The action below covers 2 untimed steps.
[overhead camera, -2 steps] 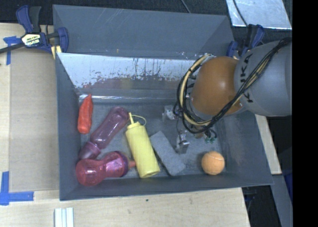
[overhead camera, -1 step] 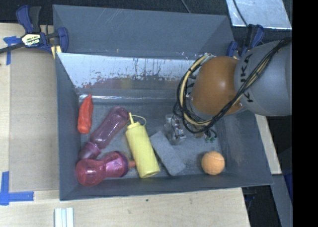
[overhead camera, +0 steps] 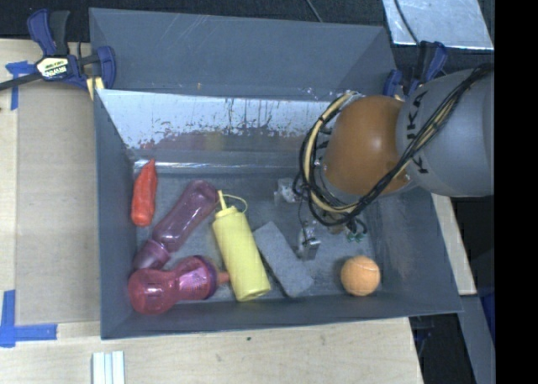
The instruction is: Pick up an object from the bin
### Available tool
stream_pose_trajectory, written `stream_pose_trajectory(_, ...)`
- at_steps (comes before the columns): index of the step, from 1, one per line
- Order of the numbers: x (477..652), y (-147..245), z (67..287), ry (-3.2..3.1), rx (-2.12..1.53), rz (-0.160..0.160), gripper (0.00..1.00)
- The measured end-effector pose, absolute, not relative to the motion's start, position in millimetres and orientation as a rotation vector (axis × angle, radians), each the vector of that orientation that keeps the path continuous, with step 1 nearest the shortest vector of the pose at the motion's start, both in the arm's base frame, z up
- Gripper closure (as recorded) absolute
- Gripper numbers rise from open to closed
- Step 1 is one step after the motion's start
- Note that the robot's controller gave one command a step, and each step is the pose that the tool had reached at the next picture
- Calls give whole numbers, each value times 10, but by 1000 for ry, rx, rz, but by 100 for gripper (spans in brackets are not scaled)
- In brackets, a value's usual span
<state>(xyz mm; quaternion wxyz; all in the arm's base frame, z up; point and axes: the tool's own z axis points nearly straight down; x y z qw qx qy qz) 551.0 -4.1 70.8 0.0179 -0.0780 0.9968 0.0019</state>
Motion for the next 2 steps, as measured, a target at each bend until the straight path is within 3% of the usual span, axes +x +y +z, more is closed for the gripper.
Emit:
stream_pose_trajectory(1,5517,-39,715,3094,-243,6,100)
stream_pose_trajectory(2,5511,-38,708,3096,-244,6,0)
